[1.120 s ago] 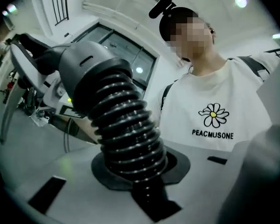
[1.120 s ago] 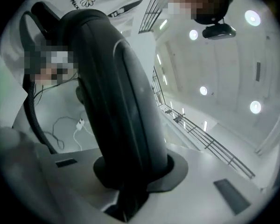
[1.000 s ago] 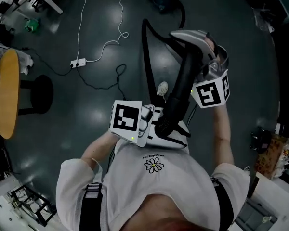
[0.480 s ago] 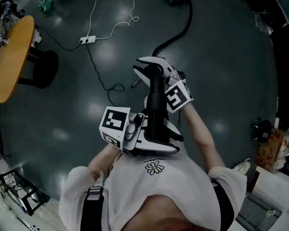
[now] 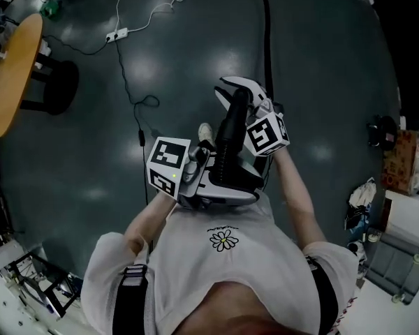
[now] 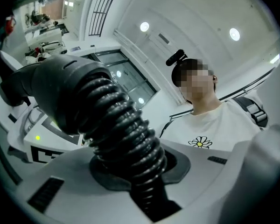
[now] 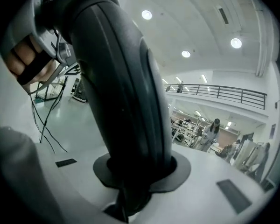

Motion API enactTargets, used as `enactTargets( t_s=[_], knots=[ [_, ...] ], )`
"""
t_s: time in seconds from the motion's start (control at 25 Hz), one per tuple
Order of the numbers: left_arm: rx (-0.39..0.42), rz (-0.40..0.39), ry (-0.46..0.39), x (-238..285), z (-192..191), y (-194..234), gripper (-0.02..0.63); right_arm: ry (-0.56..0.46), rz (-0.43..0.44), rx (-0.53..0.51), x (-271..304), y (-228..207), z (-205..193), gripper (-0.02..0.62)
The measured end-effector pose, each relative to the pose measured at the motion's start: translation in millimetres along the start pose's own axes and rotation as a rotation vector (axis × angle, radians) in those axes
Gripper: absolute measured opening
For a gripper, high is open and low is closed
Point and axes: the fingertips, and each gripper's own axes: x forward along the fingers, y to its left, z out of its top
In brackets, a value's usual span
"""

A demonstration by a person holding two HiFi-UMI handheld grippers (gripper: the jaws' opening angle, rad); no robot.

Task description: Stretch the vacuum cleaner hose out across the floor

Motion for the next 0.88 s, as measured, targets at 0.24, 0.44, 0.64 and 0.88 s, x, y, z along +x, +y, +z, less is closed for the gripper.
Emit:
enactTargets(
  t_s=[0.24, 0.44, 0.64, 0.88],
  knots=[
    [0.051, -0.03, 0.115, 20, -23, -37, 0.097, 0.059, -0.112, 0.048, -42, 7, 18, 0.072],
    [0.166, 0.073, 0.281, 18, -40, -41, 0.097, -0.068, -0.239, -0.006, -53, -13, 59, 0.073],
    [0.256, 0.149, 0.16, -20, -14, -55, 0.097, -0.057, -0.209, 0.287, -46, -21, 13, 0.289],
    [0.311, 0.239, 0.168, -54, 10, -74, 0.097, 0.021, 0.048, 0.684, -46, 54, -66, 0.29]
  ],
)
